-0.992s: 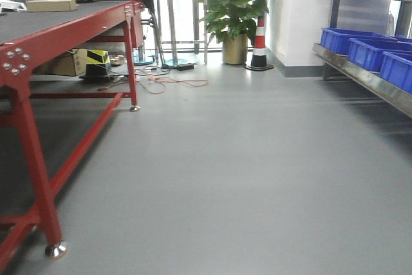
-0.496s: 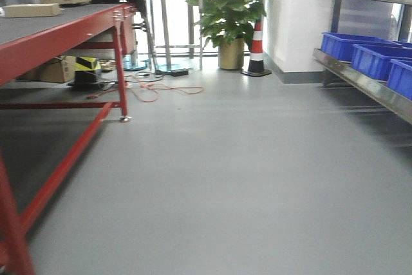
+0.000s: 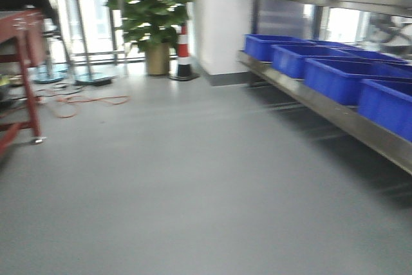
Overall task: Place cylindrical capacitor in blue bin on shelf
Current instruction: 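Drive the base to the steel shelf of blue bins, holding both objects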
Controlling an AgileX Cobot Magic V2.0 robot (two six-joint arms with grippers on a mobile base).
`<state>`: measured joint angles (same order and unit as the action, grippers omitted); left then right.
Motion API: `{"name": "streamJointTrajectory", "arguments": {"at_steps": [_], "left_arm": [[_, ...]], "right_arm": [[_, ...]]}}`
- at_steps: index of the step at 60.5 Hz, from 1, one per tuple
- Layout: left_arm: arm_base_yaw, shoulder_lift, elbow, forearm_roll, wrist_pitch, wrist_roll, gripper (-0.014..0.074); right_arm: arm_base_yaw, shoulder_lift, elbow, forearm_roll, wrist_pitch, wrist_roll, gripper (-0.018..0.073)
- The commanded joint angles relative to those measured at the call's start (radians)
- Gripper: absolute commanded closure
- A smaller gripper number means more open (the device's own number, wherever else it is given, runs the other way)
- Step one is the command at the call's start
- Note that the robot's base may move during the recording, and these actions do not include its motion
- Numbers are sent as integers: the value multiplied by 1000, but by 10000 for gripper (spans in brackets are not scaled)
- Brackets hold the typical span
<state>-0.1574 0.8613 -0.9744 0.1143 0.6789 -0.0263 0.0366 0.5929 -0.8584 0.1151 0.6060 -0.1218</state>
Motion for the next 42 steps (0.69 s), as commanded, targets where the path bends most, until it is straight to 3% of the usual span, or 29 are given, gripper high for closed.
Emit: {"name": "streamJointTrajectory", "arguments": {"at_steps": [1, 42], "left_arm": [[-6, -3, -2, -3, -23, -2, 707], [-6, -3, -2, -3, -23, -2, 707]], "right_arm": [[2, -6, -10, -8, -31, -3, 650], [2, -6, -10, -8, -31, -3, 650]]}}
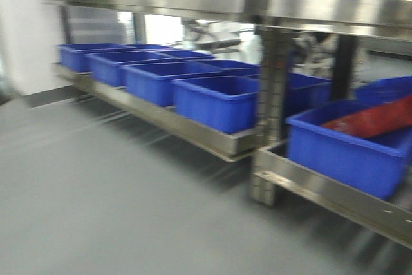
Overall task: Place cylindrical capacitor in blue bin on shelf
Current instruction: 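Drive the base to the steel shelf of blue bins, holding both objects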
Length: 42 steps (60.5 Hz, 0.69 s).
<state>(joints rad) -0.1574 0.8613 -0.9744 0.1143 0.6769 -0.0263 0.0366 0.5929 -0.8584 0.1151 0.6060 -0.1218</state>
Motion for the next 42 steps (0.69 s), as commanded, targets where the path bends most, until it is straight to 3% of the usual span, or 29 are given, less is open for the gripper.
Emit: {"name": "streamJointTrajectory", "arguments": {"at_steps": [1, 42], "left_arm": [[-6, -3, -2, -3, -21, -2, 707], [-6, -3, -2, -3, -21, -2, 707]], "right_arm": [[2, -6, -10, -8, -31, -3, 650], [2, -6, -10, -8, -31, -3, 650]]}}
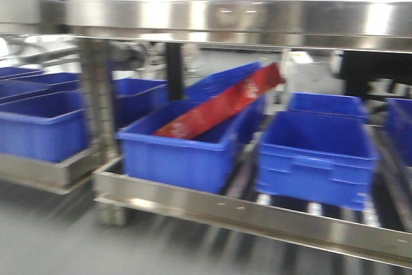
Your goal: Place cylindrical capacitor in blue bin on shelf
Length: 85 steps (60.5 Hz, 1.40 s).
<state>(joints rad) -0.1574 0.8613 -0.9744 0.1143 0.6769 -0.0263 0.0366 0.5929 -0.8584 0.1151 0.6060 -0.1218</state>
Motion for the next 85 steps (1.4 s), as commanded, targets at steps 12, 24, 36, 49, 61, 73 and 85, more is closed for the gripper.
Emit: {"name": "streamJointTrajectory", "arguments": {"at_steps": [12, 24, 36, 49, 61, 73, 85], "left_arm": [[-6, -3, -2, -3, -21, -2, 707], [-6, -3, -2, -3, -21, -2, 707], [-6, -3, -2, -3, -21, -2, 707], [-6, -3, -2, -3, -21, -2, 707], [-6, -3, -2, -3, -21, -2, 707], [-6, -3, -2, -3, -21, -2, 707], [-6, -3, -2, -3, -21, -2, 707]], "right_arm": [[2, -6, -10, -8, -31, -3, 650], [2, -6, -10, -8, -31, -3, 650], [2, -6, -10, -8, -31, -3, 650], [2, -6, -10, -8, -31, -3, 650], [2, -6, -10, -8, -31, -3, 650], [2, -6, -10, -8, -31, -3, 650], [2, -6, -10, -8, -31, -3, 650]]}}
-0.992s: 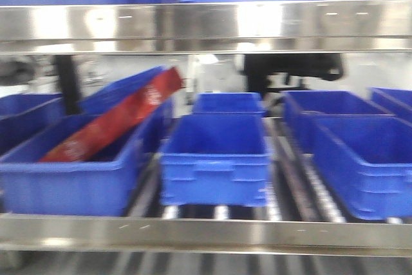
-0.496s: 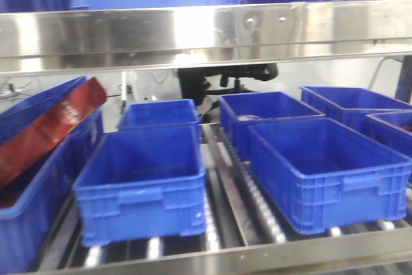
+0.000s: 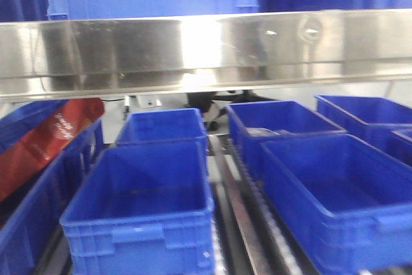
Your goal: Place cylindrical capacitor in blue bin on shelf
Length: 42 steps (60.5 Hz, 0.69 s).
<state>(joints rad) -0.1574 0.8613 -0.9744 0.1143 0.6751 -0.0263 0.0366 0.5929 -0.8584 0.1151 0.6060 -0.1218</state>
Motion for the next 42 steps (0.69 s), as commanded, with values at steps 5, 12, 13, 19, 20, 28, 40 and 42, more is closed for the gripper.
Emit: {"name": "streamJointTrajectory", "arguments": {"at_steps": [5, 12, 13, 19, 20, 28, 40, 42], "left_arm": [[-6, -3, -2, -3, -19, -2, 707], [-6, -3, -2, -3, -19, -2, 707], [-6, -3, -2, -3, -19, -2, 707], [-6, -3, -2, -3, -19, -2, 707], [-6, -3, -2, -3, -19, -2, 707], [-6, -3, -2, -3, -19, -2, 707], [-6, -3, -2, -3, -19, -2, 707], [-6, -3, -2, -3, -19, -2, 707]], "right_arm": [[2, -6, -10, -8, -31, -3, 650], [2, -6, -10, -8, -31, -3, 650], [2, -6, -10, -8, -31, -3, 650], [2, -6, -10, -8, -31, -3, 650], [2, -6, -10, -8, -31, -3, 650], [2, -6, -10, -8, -31, -3, 650], [2, -6, -10, -8, -31, -3, 650], [2, -6, -10, -8, -31, -3, 650]]}}
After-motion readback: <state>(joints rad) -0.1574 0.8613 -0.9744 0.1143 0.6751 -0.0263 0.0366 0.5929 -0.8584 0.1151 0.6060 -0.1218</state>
